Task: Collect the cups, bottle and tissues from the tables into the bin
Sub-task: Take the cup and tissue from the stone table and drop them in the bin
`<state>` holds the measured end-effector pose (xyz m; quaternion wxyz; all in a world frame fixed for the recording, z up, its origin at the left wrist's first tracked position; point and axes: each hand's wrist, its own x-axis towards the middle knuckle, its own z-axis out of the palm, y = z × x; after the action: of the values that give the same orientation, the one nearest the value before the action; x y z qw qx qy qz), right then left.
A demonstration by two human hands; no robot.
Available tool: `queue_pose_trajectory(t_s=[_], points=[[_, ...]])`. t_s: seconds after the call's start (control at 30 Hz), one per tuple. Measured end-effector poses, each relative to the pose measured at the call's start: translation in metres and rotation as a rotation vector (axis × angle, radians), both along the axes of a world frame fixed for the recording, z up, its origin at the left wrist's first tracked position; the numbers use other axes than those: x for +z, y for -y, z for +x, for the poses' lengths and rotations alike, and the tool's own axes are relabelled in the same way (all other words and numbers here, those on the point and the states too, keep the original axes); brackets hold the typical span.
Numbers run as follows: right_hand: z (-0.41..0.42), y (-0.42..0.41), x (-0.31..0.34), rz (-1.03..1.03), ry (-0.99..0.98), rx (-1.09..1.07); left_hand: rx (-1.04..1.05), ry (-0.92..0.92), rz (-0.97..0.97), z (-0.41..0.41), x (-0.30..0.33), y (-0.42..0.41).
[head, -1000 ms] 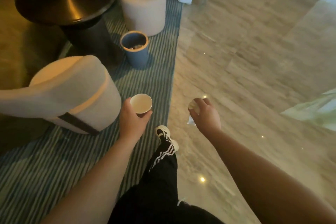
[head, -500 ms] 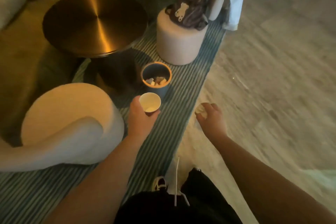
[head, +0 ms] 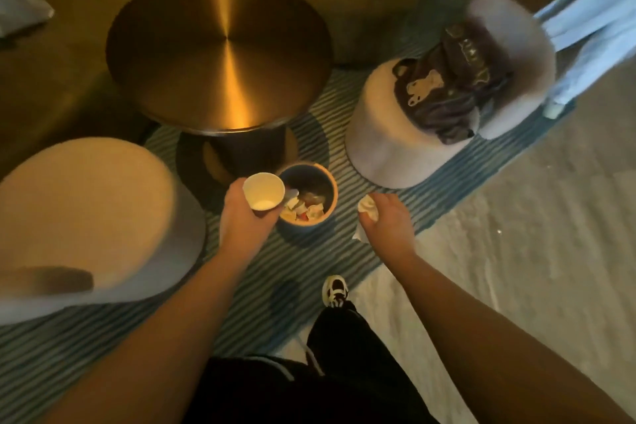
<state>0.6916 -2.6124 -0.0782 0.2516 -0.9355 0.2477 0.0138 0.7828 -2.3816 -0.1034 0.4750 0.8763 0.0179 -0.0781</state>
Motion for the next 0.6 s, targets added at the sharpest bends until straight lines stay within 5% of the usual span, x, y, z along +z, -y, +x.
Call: queue_pose_trajectory(t_s=[0.3,0.6], points=[[0.101,0.080,-0.029,0.085,-0.057,0.238,0.199,-0.135,0.044,0.057,-0.035,0.081],[0.161,0.087,-0.154,0.126,-0.113,0.236,0.154,-0.302,0.044,0.118,-0.184,0.138]])
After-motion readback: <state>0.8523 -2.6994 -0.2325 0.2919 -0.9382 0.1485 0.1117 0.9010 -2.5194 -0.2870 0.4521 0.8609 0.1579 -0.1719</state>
